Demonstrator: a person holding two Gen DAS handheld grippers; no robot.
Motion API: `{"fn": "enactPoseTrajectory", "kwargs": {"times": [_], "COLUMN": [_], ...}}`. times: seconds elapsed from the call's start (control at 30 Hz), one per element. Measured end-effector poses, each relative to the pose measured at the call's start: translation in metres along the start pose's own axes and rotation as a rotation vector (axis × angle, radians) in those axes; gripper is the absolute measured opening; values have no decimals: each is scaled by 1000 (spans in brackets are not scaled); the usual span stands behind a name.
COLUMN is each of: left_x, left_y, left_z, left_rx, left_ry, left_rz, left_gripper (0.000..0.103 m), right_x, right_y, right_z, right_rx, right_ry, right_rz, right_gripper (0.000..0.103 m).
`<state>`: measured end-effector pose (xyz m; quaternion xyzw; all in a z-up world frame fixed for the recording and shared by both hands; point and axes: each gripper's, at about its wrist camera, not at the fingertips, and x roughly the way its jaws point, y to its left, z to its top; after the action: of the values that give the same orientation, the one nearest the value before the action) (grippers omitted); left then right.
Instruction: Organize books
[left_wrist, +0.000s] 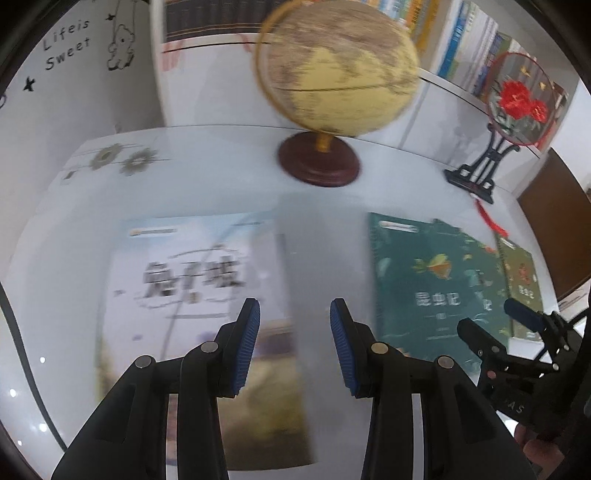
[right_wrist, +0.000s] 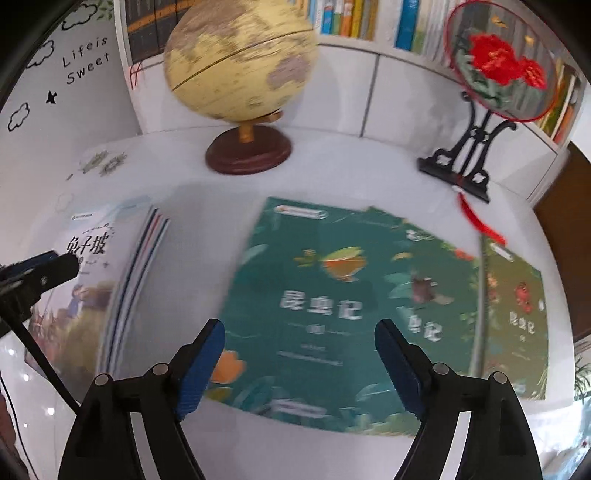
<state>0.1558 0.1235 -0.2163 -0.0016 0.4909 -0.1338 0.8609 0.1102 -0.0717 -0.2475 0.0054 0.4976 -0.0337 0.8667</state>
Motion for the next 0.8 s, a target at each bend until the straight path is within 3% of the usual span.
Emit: {"fn": "enactPoseTrajectory", "kwargs": {"times": [0.27,0.43,0.73,0.8], "left_x": [33,65,102,101], "left_y": [-66,-77,-83,-83], "left_z": [1,-4,-13,-14], "left_rx": [85,19,-48,-44], "left_ry": [13,95,176,157], "left_rz": [-40,-86,-49,-47], "left_gripper": [42,42,42,42], "right_x": [2,17,42,47], "right_y": [-82,-118,-139,-137], "right_z": [-17,-28,-38,-37], "right_rx": [217,303,347,335], "right_ry": [-71,-35,-21,-11], "right_rz": [201,271,391,397], "right_gripper": [82,82,82,82]}}
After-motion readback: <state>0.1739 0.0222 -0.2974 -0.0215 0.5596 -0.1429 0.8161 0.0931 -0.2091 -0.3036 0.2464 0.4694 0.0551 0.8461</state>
